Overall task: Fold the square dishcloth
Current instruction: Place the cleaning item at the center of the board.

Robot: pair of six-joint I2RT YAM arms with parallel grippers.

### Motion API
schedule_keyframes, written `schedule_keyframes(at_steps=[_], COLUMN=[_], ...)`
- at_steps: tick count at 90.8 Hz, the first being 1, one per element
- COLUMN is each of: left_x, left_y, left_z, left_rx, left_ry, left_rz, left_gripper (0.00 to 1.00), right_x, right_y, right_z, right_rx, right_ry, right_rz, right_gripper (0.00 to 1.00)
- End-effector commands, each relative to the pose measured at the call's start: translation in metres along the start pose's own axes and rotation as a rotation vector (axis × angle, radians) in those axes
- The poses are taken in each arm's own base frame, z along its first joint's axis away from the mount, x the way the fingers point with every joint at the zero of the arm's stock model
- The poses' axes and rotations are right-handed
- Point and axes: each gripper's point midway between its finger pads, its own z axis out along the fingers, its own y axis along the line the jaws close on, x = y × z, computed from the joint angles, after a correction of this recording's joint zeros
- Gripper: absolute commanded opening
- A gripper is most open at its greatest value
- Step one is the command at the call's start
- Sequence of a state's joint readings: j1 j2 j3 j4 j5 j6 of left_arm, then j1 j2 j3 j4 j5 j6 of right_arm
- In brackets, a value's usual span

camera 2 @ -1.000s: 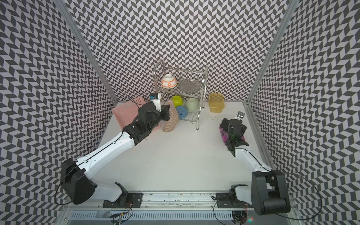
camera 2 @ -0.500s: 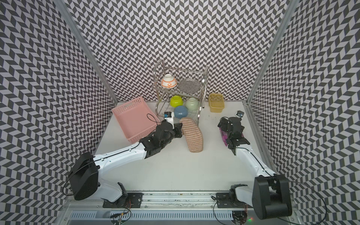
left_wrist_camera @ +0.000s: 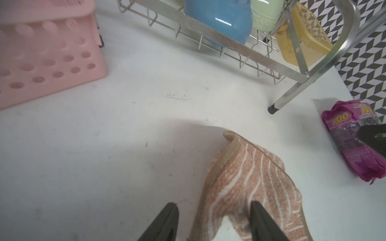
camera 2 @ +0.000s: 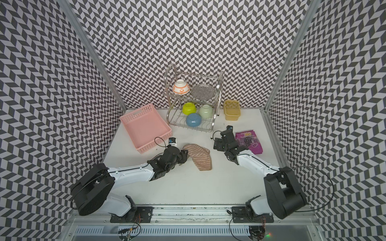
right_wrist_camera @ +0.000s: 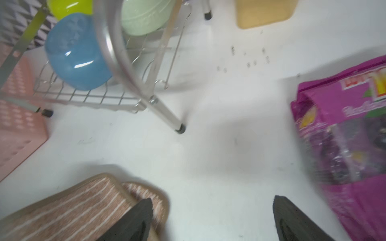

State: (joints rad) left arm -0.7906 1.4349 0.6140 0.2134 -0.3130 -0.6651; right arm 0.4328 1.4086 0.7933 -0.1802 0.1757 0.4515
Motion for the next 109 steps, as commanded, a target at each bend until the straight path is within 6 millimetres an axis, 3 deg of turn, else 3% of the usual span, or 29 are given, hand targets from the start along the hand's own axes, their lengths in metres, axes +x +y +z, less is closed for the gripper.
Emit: schedule_keyframes(at_steps=[1,25,45,73,89,109], left_x=[-0.009,0.021,0.051,0.060,0.066,0.063], left_y=[-0.002,0.002,0.005,-0.003,0.004,0.010], left_z=[-0.012,-0.036,-0.033,-0.015,-0.005,-0.002], left_rx=[0.057,0.166,0.243,0.270,0.229,0.199], left_ry=[-0.012,0.064,0.092,0.114,0.128,0.103], left_rz=[0.030,0.065,0.084,0.107,0.089,0.082], left_gripper=[0.66,0.66,0.58,0.49,0.42,0.45], right_x=[0.024,0.076,0.093,0.122,0.133,0.139], right_y=[0.014,0.026,0.033,0.036,0.043,0.051], right_z=[-0.009,-0.035,-0.049,-0.049,-0.045,-0.044], right_rx=[-0.066,-0.235,-0.346,-0.414,-0.448,-0.486], right_ry=[0.071,0.172,0.182,0.243,0.286,0.310], right_rz=[0.020,0.129,0.234,0.308,0.312,0.313], right_gripper=[0.90,0.86,0.78,0.72,0.69,0.67])
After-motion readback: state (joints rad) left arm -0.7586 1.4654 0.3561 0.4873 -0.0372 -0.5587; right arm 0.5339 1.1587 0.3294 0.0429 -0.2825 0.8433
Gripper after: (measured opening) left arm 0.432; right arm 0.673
